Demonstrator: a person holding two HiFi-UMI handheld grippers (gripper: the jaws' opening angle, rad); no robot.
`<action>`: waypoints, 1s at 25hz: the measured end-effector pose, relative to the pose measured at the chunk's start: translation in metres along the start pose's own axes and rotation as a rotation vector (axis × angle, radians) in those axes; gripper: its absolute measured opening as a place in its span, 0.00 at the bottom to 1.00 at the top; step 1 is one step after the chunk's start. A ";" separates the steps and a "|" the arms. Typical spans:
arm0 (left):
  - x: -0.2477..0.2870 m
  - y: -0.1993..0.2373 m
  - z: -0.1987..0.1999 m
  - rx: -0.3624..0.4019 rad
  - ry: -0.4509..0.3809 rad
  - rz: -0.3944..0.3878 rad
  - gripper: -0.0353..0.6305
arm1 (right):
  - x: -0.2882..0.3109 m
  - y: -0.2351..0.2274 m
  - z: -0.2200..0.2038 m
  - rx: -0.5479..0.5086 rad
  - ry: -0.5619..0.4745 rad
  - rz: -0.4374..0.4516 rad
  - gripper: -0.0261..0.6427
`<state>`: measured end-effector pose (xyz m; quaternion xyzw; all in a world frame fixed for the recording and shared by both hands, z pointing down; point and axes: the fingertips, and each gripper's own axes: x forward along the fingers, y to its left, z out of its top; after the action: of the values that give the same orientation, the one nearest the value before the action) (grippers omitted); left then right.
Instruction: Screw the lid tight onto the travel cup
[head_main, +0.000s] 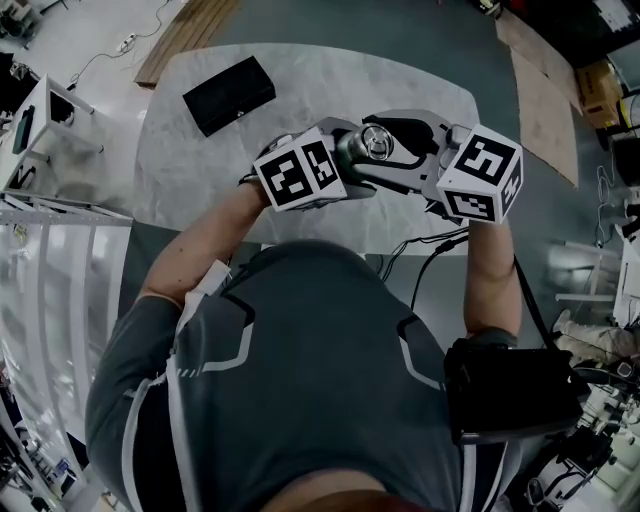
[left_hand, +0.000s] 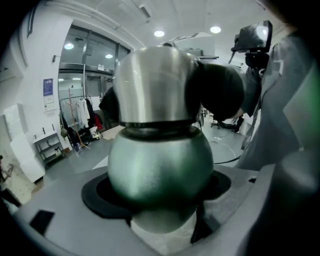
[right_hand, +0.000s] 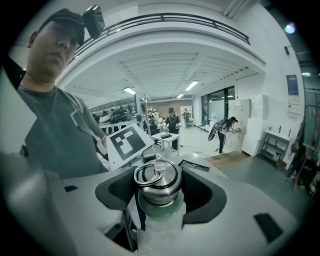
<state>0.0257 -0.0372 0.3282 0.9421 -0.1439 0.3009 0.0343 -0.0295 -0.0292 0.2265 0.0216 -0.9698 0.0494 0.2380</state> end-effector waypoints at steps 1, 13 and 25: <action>0.001 0.004 -0.002 -0.013 0.011 0.017 0.65 | 0.001 -0.004 -0.001 0.019 -0.003 -0.024 0.47; -0.029 -0.022 0.020 0.013 -0.099 -0.218 0.65 | -0.008 0.025 0.025 -0.083 -0.141 0.080 0.53; -0.063 -0.070 0.051 0.074 -0.167 -0.427 0.65 | -0.025 0.058 0.063 -0.134 -0.396 0.342 0.52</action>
<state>0.0252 0.0375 0.2514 0.9734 0.0675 0.2130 0.0509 -0.0405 0.0226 0.1542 -0.1489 -0.9881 0.0194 0.0329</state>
